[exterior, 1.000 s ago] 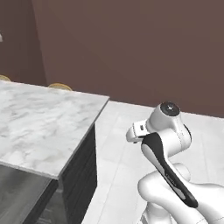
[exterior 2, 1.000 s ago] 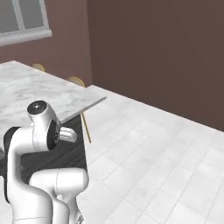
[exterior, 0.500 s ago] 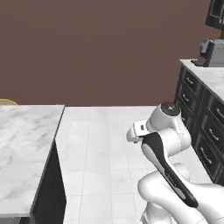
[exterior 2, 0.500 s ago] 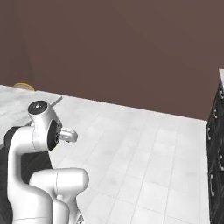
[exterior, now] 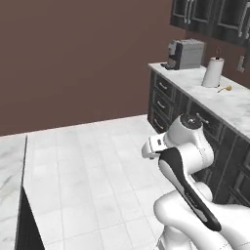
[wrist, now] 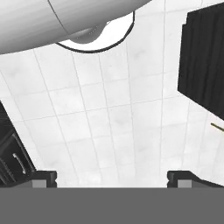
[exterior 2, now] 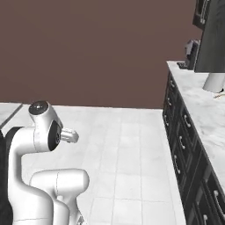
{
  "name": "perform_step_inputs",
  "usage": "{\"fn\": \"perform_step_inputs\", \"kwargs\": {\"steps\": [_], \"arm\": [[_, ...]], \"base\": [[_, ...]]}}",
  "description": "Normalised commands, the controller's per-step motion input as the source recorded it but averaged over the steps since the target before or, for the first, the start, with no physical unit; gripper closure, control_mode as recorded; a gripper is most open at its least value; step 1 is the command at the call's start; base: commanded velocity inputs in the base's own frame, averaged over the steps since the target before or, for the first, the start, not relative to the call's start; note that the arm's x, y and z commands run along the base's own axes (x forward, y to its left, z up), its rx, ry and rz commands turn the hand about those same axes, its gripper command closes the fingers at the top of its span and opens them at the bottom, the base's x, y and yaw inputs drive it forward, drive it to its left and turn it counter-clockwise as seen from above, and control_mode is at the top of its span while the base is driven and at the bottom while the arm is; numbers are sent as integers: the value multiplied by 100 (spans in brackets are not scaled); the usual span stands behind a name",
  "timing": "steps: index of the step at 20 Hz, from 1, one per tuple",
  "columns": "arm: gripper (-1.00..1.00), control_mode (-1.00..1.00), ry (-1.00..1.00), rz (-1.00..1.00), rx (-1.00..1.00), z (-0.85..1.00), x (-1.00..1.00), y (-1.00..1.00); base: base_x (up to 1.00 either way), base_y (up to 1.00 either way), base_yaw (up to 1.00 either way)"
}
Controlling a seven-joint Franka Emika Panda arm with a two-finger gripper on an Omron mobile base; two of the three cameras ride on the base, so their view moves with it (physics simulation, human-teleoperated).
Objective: Organize the utensils by type. Pick up the wooden spoons from the counter and place them in the open cabinet. Then pick up the metallic utensils from the counter and place them in the open drawer.
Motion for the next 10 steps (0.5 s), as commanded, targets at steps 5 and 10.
{"fn": "perform_step_inputs", "kwargs": {"steps": [5,10], "arm": [[-100,100,0,0,0,0,0,0],[-100,100,0,0,0,0,0,0]], "base": [[63,7,-51],[91,24,-49]]}}
